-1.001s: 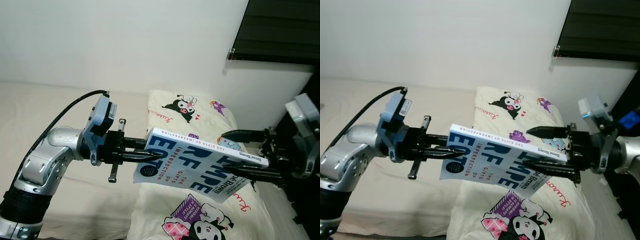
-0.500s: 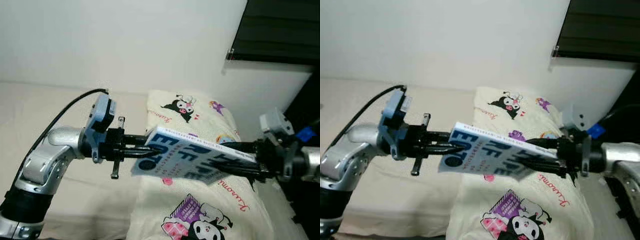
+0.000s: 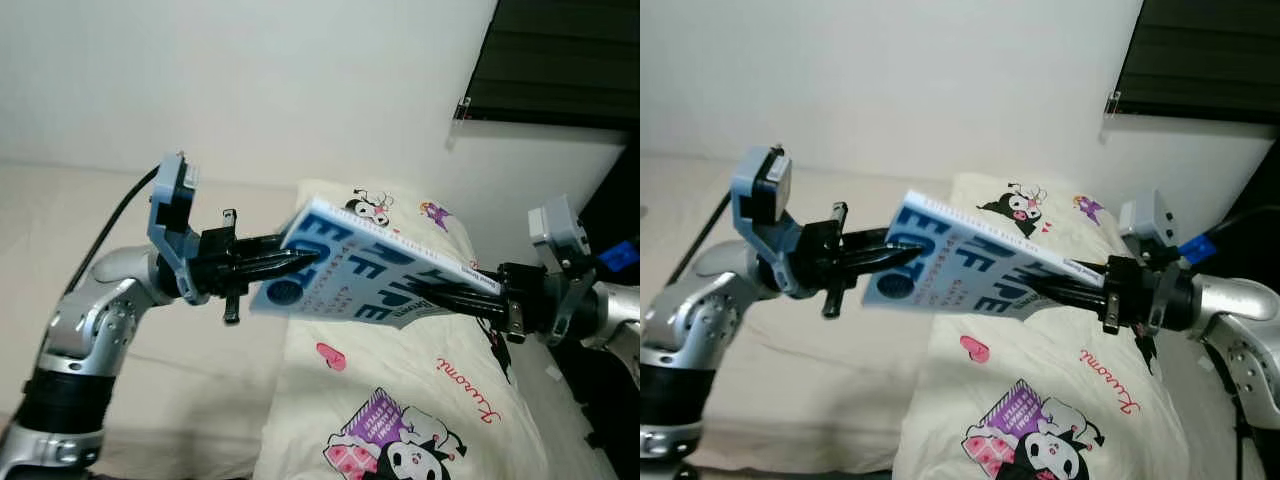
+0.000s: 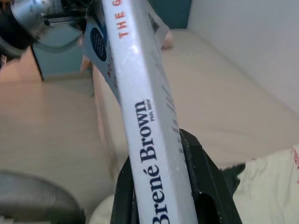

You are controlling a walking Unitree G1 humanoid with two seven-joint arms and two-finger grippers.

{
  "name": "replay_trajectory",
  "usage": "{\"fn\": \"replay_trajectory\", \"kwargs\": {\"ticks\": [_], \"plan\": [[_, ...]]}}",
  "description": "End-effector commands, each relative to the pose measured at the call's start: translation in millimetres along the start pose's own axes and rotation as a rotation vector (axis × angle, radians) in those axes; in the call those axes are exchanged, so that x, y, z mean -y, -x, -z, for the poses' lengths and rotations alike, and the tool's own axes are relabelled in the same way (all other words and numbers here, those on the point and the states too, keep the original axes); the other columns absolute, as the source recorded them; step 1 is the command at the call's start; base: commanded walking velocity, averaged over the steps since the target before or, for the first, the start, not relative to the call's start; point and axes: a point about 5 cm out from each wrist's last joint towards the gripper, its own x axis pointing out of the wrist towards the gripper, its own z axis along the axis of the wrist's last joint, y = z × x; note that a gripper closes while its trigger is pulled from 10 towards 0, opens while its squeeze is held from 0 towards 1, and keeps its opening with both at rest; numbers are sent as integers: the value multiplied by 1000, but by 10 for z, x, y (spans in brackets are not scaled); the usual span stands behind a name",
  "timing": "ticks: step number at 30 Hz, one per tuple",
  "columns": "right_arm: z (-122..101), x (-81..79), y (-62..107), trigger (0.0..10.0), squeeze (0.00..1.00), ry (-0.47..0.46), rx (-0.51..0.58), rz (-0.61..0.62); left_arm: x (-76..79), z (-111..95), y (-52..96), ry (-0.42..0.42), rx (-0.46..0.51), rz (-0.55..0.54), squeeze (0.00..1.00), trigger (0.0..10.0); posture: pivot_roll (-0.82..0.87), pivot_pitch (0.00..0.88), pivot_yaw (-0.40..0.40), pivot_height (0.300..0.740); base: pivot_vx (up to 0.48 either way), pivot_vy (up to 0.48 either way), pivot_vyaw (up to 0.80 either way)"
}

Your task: Clean up the room

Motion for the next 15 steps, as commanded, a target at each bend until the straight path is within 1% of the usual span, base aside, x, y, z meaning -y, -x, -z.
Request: {"fn": "replay_trajectory", "kwargs": {"ticks": [1, 2, 3, 4, 5, 6, 7, 8, 9, 10, 11, 14, 15], "plan": [[-67, 104, 107, 0, 0, 7, 40, 109, -12, 13, 32, 36, 30, -5, 1000, 10000, -52, 0, -47, 740, 0, 0, 0], [-43, 112, 99, 0, 0, 8, 35, 123, -39, 101, 67, 53, 25, -49, 1000, 10000, -55, 0, -44, 740, 0, 0, 0], [14, 123, 90, 0, 0, 5, 14, 144, -106, 236, 134, 56, -2, -140, 1000, 10000, -53, 0, -46, 740, 0, 0, 0], [14, 123, 90, 0, 0, 5, 14, 144, -106, 236, 134, 56, -2, -140, 1000, 10000, -53, 0, -46, 740, 0, 0, 0], [89, 139, 87, 0, 0, -3, -12, 170, -199, 387, 232, 51, -45, -263, 1000, 10000, -53, 0, -46, 740, 0, 0, 0], [89, 139, 87, 0, 0, -3, -12, 170, -199, 387, 232, 51, -45, -263, 1000, 10000, -53, 0, -46, 740, 0, 0, 0], [141, 148, 87, 0, 0, -8, -31, 187, -251, 491, 300, 48, -78, -343, 1000, 10000, -53, 0, -46, 740, 0, 0, 0], [141, 148, 87, 0, 0, -8, -31, 187, -251, 491, 300, 48, -78, -343, 1000, 10000, -53, 0, -46, 740, 0, 0, 0], [224, 172, 102, 0, 0, -25, -52, 221, -313, 612, 403, 53, -114, -448, 1000, 10000, -49, 0, -47, 740, 0, 0, 0], [224, 172, 102, 0, 0, -25, -52, 221, -313, 612, 403, 53, -114, -448, 1000, 10000, -49, 0, -47, 740, 0, 0, 0], [403, 247, 173, 0, 0, -66, -106, 323, -397, 833, 628, 82, -202, -658, 1000, 10000, -49, 0, -47, 740, 0, 0, 0], [403, 247, 173, 0, 0, -66, -106, 323, -397, 833, 628, 82, -202, -658, 1000, 10000, -49, 0, -47, 740, 0, 0, 0], [601, 325, 268, 0, 0, -116, -150, 448, -436, 1063, 890, 114, -317, -893, 1000, 10000, -48, 0, -47, 740, 0, 0, 0]]}}
